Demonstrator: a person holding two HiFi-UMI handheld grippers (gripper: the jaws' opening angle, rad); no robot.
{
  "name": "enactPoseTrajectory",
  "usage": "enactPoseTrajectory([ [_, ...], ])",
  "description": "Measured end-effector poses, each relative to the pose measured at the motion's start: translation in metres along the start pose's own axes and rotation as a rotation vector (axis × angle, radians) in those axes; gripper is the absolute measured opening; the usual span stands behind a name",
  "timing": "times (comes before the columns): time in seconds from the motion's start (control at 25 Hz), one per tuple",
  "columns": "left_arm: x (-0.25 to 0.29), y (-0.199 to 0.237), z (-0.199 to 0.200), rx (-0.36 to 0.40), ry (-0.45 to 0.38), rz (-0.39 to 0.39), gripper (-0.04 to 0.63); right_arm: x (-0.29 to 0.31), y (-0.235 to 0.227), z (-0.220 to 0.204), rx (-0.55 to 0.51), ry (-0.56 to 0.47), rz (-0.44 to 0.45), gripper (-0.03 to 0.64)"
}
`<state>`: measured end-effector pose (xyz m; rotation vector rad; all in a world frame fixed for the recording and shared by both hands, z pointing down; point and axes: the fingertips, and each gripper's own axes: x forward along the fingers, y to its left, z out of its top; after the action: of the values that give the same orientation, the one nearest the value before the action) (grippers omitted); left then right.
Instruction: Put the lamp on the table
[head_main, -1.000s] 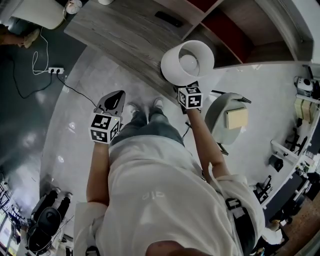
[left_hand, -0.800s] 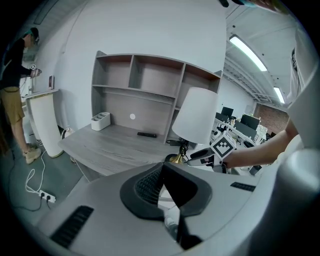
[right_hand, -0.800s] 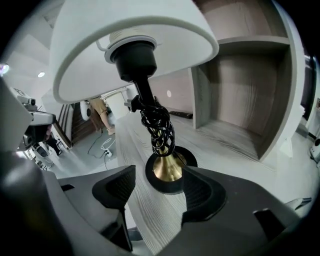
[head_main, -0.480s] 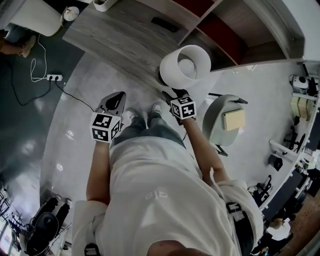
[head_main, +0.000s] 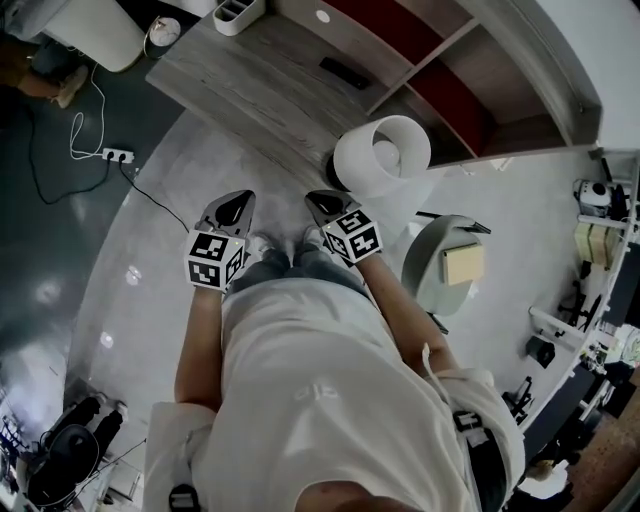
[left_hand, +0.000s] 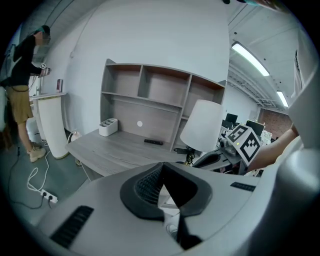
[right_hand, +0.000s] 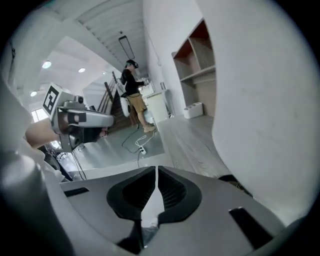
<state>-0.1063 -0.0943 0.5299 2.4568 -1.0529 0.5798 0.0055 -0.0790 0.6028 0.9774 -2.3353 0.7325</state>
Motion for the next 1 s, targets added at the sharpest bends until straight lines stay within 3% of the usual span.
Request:
enactPoseTrajectory([
  [0.48, -0.051, 0.022, 0.045, -0.002, -0.149, 0.076, 0.015, -0.056, 0.051, 0.144, -0.129, -0.305, 0.066, 0.04],
  [0.8, -0.079, 0.023, 0.087, 0.011, -0.273, 0.093, 0.014, -0.087, 0.065, 0.187, -0.196, -0.405, 0.071, 0.041],
  [1.0, -0.086, 0.022, 0.101, 0.033, -0.308, 0.098, 0.015, -0.098, 0.067, 0.201, -0.215, -0.443, 0.071, 0.041],
])
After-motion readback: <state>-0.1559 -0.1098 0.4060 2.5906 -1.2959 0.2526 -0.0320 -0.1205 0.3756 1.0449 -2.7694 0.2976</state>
